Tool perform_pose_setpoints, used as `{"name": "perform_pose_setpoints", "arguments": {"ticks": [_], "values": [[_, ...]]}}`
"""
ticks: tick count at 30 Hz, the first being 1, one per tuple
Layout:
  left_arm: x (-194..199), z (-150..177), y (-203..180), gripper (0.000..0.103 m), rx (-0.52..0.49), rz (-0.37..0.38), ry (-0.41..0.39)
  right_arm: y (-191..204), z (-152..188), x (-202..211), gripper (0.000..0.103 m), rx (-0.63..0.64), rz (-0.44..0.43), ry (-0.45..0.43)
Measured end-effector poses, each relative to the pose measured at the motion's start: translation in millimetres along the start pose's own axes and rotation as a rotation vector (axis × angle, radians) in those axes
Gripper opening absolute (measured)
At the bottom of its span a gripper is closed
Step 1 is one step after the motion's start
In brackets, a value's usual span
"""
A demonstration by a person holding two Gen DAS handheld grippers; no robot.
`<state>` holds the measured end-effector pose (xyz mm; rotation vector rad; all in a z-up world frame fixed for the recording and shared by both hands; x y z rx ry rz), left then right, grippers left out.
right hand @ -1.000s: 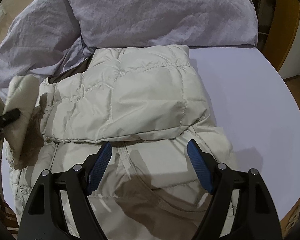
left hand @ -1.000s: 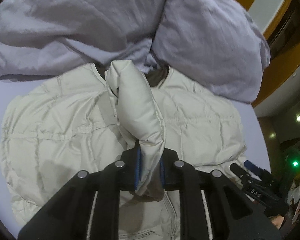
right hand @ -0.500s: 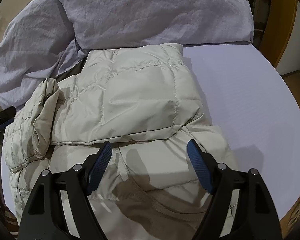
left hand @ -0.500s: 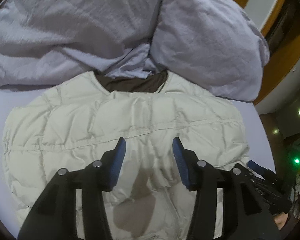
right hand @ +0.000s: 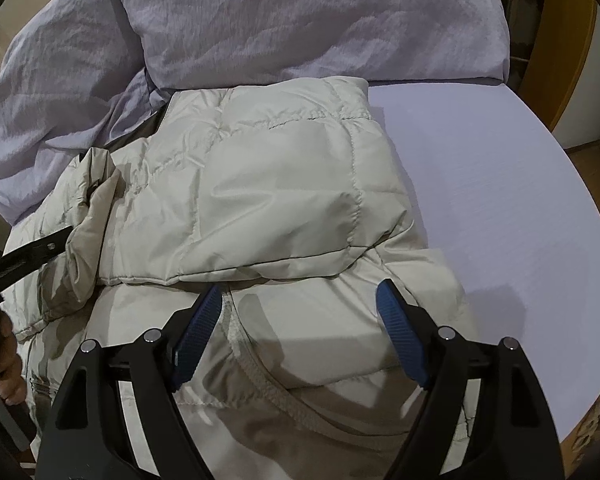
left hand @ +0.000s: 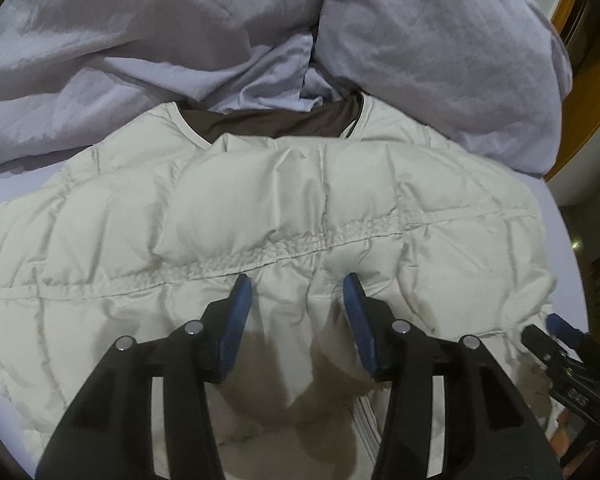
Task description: Fold large clothes
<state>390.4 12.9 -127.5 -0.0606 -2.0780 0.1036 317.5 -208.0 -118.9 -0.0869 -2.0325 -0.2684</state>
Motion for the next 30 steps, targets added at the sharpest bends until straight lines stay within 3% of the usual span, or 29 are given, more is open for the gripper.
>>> {"name": "perform_pose_setpoints", "arguments": {"ticks": [8, 14, 17, 22, 30], "values": [[-6, 2, -2, 0.048, -0.036, -0.029, -0.009, -1, 3, 4, 0.082, 0.001, -0.001, -0.001], [27, 16, 7, 0.051, -0.003, -0.007, -0.038, -2, 12, 16, 0.084, 0.015, -0.001, -0.009], [49, 31, 12, 0.059, 0.013, -0.016, -0.058, -4, 20, 25, 0.086, 0.033, -0.003, -0.016], [93, 81, 47, 0.070, 0.087, -0.039, -0.094, -18, 40, 43, 0.087, 0.055, -0.007, -0.018], [146, 184, 109, 0.073, 0.204, -0.117, -0.089, -62, 86, 72, 0.087, 0.052, -0.003, -0.006]]}}
Point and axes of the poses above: each gripper's, at about its wrist camera, not at the fingertips, and x roughly against the way its jaws point, y to its left, z to its underside, the point moved 3 cm from there along -x, roughly the way its jaws point, and after that the axes turned 4 degrees about -x, right-handed, at the moved point
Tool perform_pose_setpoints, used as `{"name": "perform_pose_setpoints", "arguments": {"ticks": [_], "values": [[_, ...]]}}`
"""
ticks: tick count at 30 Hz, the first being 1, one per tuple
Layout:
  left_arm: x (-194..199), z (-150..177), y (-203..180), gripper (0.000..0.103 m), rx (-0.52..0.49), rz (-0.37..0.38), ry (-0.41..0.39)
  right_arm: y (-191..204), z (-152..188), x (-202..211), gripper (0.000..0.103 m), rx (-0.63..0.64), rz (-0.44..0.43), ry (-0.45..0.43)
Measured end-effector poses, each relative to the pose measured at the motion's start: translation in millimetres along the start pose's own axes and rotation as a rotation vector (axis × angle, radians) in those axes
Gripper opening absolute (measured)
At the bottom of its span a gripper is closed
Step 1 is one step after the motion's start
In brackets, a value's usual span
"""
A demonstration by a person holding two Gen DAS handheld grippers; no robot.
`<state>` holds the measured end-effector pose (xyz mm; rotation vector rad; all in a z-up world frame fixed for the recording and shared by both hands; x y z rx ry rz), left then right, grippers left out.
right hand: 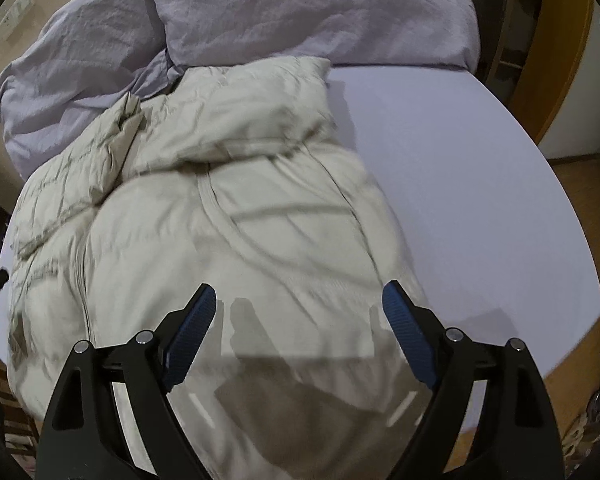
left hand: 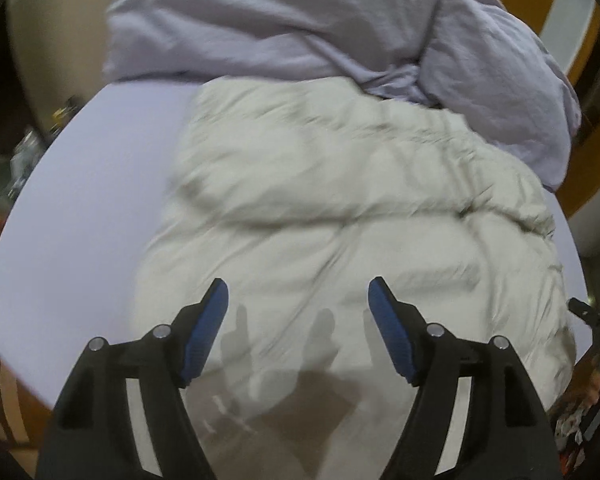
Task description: Fold large clothes
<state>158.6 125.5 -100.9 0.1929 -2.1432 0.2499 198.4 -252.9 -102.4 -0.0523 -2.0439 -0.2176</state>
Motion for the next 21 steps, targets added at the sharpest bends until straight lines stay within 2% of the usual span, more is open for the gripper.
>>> {"name": "perform_pose_setpoints", "arguments": {"ticks": [9, 14, 21], "values": [[23, 77, 55, 0.073, 0.120, -0.037, 0.032, -45, 44, 8, 0.087, -0.070, -0.014, 0.045], [25, 102, 68, 0.073, 0.156, -0.036, 0.044, -54, 60, 5, 0.087, -0.096, -0.040, 0.073], [17, 121, 72, 0.072, 0.204, -0.004, 0.056, -57, 67, -5, 0.085, -0.121, -0.060, 0.088]]}}
Point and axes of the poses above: each gripper's, at about its wrist camera, not at the fingertips, and x roughly against the way its jaws point, y to its left, z to its underside, the point moved 3 cm from there along -x, roughly the way its jaws point, and after that the axes turned 4 degrees about -x, right-handed, at the moved point
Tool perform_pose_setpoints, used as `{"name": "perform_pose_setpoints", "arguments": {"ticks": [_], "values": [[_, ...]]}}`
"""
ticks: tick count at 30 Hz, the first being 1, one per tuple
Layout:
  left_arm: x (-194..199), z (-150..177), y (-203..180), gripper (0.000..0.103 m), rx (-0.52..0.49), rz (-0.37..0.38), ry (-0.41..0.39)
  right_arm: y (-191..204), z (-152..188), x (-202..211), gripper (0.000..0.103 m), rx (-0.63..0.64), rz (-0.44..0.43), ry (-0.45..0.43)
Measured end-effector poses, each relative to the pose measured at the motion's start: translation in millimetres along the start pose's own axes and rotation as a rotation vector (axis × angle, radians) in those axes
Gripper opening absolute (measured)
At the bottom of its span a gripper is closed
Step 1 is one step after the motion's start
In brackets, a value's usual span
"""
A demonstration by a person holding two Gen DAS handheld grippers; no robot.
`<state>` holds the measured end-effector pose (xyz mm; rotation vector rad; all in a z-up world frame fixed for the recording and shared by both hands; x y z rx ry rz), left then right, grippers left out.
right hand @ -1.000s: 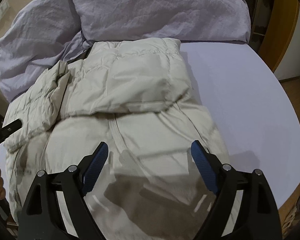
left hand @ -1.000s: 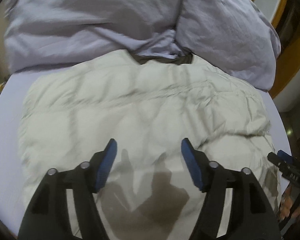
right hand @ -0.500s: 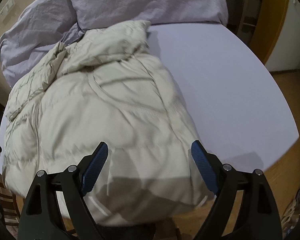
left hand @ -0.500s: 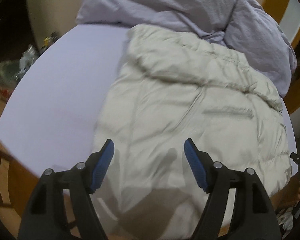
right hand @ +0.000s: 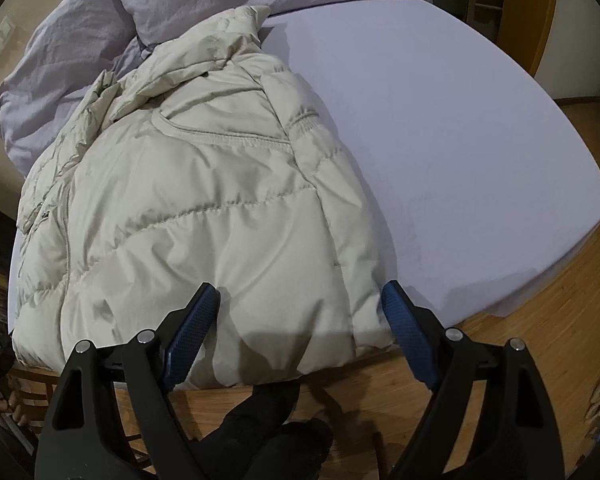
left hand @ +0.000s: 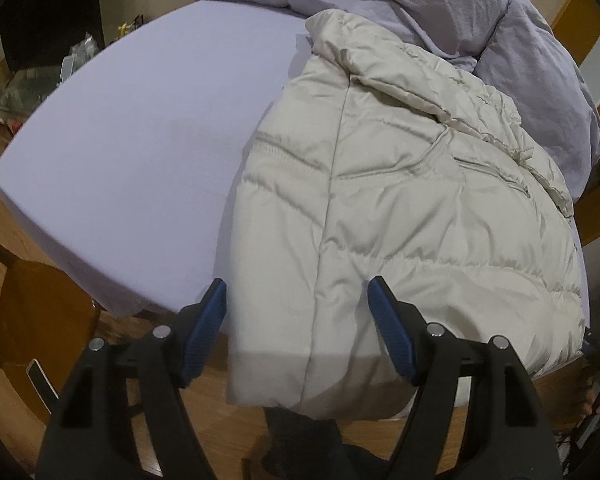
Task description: Fold large clothes
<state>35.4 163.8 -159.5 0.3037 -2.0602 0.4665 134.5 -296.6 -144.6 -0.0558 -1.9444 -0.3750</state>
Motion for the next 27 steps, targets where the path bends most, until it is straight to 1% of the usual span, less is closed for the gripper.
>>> {"name": "perform_pose_setpoints", "arguments": {"ticks": [1, 3, 4, 6, 8, 9, 10, 11, 12, 13, 14, 16, 19, 23, 27], "values": [[-1, 2, 1, 0.070, 0.012, 0.012, 0.000, -1, 1, -1, 0.085, -0.003, -0.004, 0.002], [-1, 4, -1, 0.068, 0.015, 0.012, -0.012, -1, 3, -4, 0.080, -0.007, -0.013, 0.005], [0, 5, -1, 0.065, 0.015, 0.017, -0.015, -1, 3, -4, 0.080, -0.002, -0.011, -0.001], [0, 5, -2, 0.060, 0.020, 0.030, -0.019, 0, 4, -4, 0.071, 0.010, -0.009, -0.008], [1, 6, -2, 0.053, 0.032, 0.049, -0.022, 0, 4, -3, 0.055, 0.007, -0.035, -0.009], [1, 7, -3, 0.049, 0.038, 0.056, -0.024, -1, 4, -2, 0.051, 0.000, -0.048, -0.008], [1, 6, -4, 0.044, 0.043, 0.064, -0.025, -1, 4, -2, 0.041, -0.007, -0.072, -0.006], [2, 6, -4, 0.042, 0.042, 0.073, -0.031, -2, 4, -1, 0.033, -0.016, -0.093, -0.005], [2, 7, -5, 0.037, 0.046, 0.079, -0.035, -3, 4, 0, 0.028, -0.019, -0.102, -0.008], [3, 6, -7, 0.032, 0.048, 0.083, -0.040, -2, 3, 1, 0.025, -0.022, -0.114, -0.012], [5, 6, -7, 0.030, 0.048, 0.084, -0.045, -1, 3, 3, 0.020, -0.024, -0.124, -0.017], [8, 5, -9, 0.022, 0.049, 0.082, -0.055, 1, 2, 7, 0.015, -0.023, -0.132, -0.030], [15, 1, -10, 0.017, 0.061, 0.089, -0.069, 5, -1, 13, 0.013, -0.023, -0.135, -0.053], [29, -11, -15, 0.014, 0.058, 0.092, -0.097, 11, -12, 26, 0.012, -0.022, -0.155, -0.097], [47, -33, -25, 0.013, 0.041, 0.095, -0.142, 26, -31, 39, 0.012, -0.003, -0.179, -0.145]]}}
Point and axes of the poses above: each gripper's, at about its wrist camera, not at the fingertips, and x roughly against the way its jaws point, y to its left, z to its underside, the point moved 3 cm from there along -x, roughly the way its jaws point, and after that the axes turned 4 degrees about -x, right-handed, at the moved point
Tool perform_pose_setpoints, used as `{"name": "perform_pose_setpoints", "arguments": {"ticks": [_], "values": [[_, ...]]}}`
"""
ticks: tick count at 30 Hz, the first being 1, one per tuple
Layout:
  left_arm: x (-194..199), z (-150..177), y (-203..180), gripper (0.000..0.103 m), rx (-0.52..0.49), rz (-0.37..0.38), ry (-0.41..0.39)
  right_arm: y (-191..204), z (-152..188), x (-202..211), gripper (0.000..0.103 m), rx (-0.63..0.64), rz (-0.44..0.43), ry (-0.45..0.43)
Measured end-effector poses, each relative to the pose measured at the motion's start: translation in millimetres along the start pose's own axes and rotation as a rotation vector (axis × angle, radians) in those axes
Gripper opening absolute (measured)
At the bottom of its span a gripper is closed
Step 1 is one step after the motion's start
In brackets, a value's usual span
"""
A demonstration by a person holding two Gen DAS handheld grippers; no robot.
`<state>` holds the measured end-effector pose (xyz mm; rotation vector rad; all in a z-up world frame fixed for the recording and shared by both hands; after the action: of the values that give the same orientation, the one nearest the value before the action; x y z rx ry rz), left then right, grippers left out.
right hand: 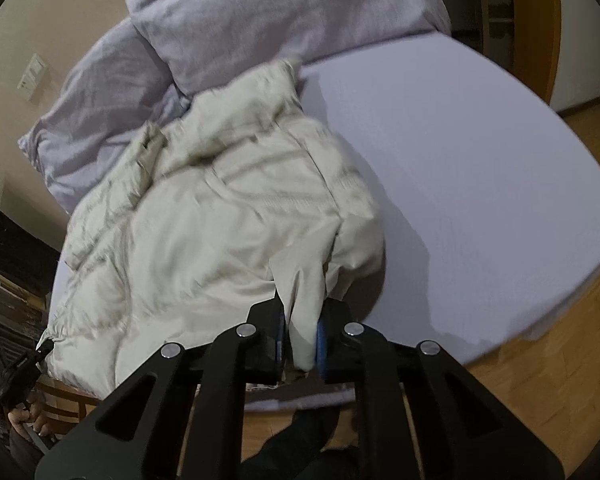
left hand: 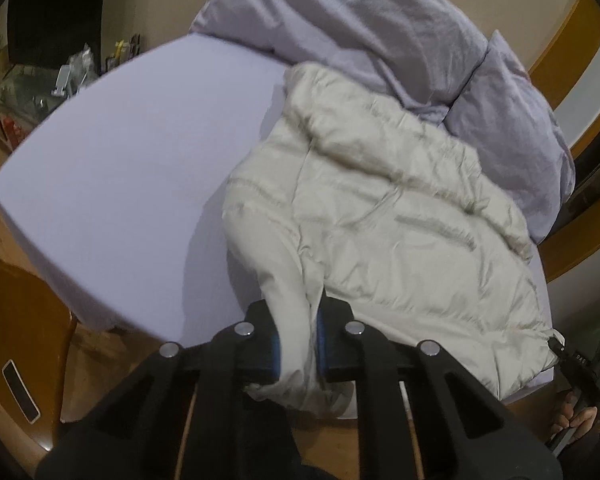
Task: Fold large clothes
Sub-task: 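Grasp the jacket hem with the left tool while the right tool grasps it too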
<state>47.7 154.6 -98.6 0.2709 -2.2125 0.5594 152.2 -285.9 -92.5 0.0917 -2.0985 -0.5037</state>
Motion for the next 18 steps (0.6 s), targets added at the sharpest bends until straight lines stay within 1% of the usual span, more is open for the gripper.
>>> {"name": "perform_pose_setpoints", "arguments": {"ticks": [8, 18], "values": [[11, -58, -25, 0.013, -0.043, -0.006, -0.080, 35, -47, 2, 0.012, 0.038, -0.028, -0.066], [-11, -148, -54, 0.012, -0.062, -0.007, -0.140, 70, -122, -21, 0.012, 0.063, -0.049, -0.126]]}}
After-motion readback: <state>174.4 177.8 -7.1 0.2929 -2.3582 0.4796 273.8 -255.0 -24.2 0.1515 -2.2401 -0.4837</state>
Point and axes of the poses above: each gripper's, at about its wrist camera, not at the fingertips, and x roughly against the way its jaws point, y to its left, z to its underside, the point moved 3 cm from there along -x, roughly the way its jaws point, and after that the axes turned 4 degrees about -x, right-handed, at the moved point
